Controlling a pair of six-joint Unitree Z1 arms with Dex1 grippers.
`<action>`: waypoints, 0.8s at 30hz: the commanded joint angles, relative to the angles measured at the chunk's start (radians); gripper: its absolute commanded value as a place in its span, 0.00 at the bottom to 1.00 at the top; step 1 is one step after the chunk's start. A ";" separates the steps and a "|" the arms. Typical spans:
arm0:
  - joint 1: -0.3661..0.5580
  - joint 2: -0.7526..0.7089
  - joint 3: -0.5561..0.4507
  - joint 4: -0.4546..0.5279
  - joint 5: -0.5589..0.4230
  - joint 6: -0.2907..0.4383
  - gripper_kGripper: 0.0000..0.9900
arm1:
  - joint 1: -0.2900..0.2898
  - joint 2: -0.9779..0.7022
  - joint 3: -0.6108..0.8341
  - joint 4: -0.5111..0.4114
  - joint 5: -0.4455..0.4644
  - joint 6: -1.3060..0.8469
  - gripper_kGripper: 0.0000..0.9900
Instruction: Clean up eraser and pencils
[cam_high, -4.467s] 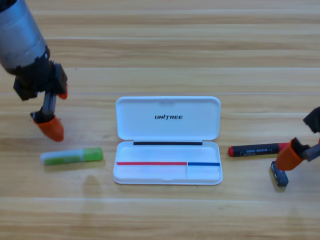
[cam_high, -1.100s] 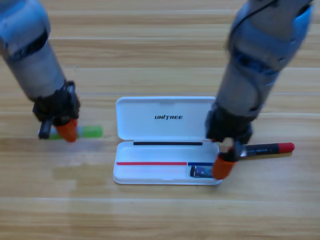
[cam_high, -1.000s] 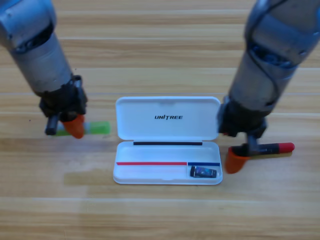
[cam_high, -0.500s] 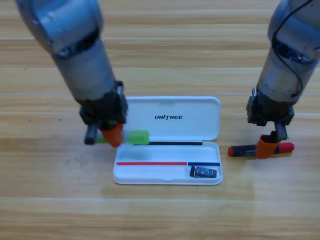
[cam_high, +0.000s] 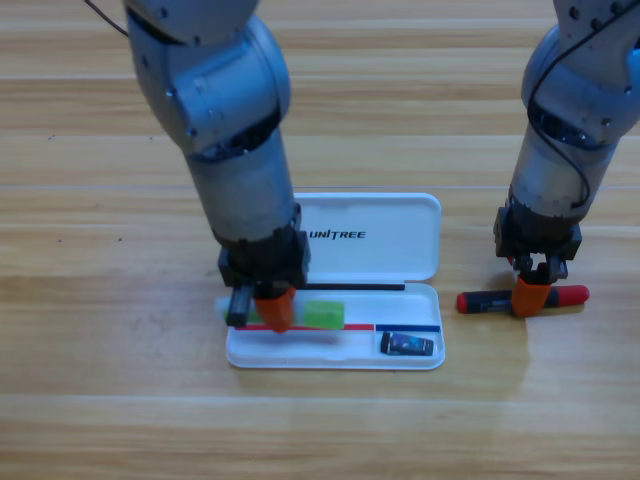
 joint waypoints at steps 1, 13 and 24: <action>-0.033 0.062 -0.012 0.008 -0.011 -0.020 0.00 | -0.027 0.072 0.018 -0.019 0.056 -0.018 0.41; -0.045 0.105 -0.022 0.010 -0.014 -0.043 0.00 | -0.027 0.069 0.027 -0.019 0.081 -0.049 0.00; -0.051 0.136 -0.052 0.008 -0.016 -0.056 0.00 | -0.027 0.011 0.021 0.004 0.067 -0.047 0.00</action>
